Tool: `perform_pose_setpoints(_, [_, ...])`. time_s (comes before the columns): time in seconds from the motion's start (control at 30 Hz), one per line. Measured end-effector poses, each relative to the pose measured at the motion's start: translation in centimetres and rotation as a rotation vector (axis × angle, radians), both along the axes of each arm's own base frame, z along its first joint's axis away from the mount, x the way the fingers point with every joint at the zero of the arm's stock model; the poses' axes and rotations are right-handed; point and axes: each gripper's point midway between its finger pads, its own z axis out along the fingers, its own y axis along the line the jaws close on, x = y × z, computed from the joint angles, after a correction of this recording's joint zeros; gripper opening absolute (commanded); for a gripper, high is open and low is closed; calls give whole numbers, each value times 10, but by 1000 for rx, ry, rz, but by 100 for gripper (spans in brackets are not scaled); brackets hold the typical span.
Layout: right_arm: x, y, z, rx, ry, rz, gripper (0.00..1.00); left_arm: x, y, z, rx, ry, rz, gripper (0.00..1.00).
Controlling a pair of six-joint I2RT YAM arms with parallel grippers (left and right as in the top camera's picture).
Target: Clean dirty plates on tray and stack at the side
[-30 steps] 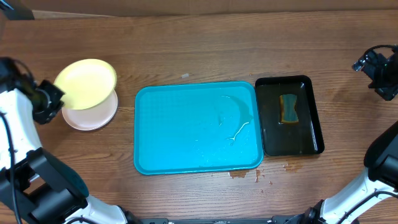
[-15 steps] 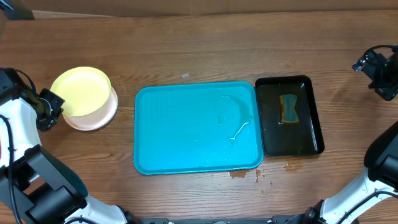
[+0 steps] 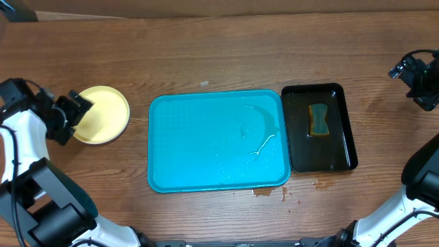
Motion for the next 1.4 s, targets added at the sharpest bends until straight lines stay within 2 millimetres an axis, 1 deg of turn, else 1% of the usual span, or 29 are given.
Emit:
perform_pose_setpoints(0.07, [0,0,0,0,1,0,100,11,-23,5,-31,-51,-105,100])
perform_pose_setpoints(0.1, [0,0,0,0,1,0,100,17,-39,7,-43,-71,-164,100])
perform_pose_setpoints(0.13, [0,0,0,0,1,0,100,20,-48,9,-49,-81,-198,100])
perform_pose_setpoints(0.2, [0,0,0,0,0,0,100,29,-75,11,-52,-99,-287,100])
perform_pose_setpoints(0.3, [0,0,0,1,1,0,100,40,-109,12,-30,-115,-394,100])
perform_pose_setpoints(0.47, [0,0,0,0,1,0,100,46,-163,7,20,-96,-541,100])
perform_pose_setpoints(0.63, [0,0,0,0,1,0,100,45,-203,4,61,-80,-646,100])
perform_pose_setpoints(0.8, [0,0,0,0,0,0,100,42,-229,3,75,-77,-712,100])
perform_pose_setpoints(0.9, [0,0,0,0,1,0,100,41,-237,3,79,-76,-732,100])
perform_pose_setpoints(1.4, [0,0,0,0,1,0,100,41,-237,2,89,-73,-732,100])
